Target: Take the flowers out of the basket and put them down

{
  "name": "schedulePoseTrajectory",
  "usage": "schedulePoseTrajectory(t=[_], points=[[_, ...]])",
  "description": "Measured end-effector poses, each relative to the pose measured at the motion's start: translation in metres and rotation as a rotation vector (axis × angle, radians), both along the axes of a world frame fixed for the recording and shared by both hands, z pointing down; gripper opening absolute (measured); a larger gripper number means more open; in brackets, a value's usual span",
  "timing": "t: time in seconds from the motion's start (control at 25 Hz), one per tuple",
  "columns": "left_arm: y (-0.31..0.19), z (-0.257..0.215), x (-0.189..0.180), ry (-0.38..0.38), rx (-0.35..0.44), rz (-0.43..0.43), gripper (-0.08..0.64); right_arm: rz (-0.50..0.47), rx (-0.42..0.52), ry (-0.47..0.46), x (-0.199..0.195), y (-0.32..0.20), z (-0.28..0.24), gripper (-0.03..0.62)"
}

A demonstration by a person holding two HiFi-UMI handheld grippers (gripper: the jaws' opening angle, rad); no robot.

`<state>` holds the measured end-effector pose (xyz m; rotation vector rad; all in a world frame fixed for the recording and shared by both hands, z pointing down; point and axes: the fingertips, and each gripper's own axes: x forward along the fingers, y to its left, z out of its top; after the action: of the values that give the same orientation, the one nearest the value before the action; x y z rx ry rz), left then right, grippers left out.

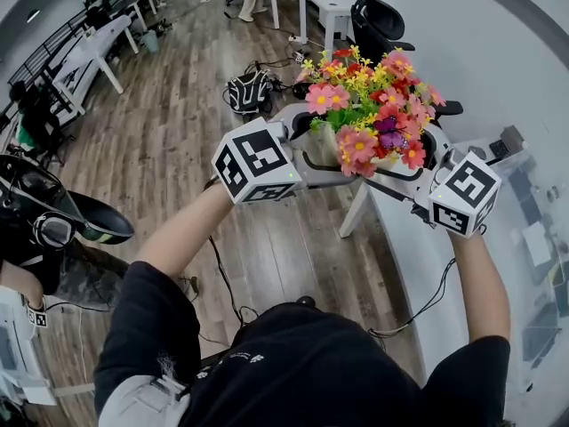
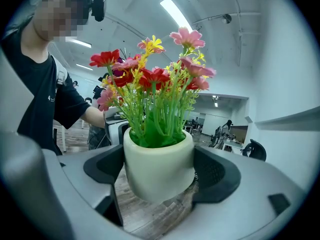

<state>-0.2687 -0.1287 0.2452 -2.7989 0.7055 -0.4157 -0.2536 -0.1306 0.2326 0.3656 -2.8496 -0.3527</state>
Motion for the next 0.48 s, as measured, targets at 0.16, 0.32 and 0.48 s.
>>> schedulePoseTrajectory(t=[0.16,0.32,0.48], points=[[0.002,0.008,-0.003,0.002,0.002,-0.004,0.434,-0.007,0.004,-0.012,-0.003,0.002,0.008,0.437],[0.007,0.011,-0.005,-0.003,0.001,-0.017,0.434,-0.021,0.003,-0.015,-0.004,0.007,0.01,0.437],[0.013,0.002,-0.005,0.003,-0.003,-0.039,0.434,-0.035,-0.004,-0.009,-0.004,0.011,0.002,0.437]])
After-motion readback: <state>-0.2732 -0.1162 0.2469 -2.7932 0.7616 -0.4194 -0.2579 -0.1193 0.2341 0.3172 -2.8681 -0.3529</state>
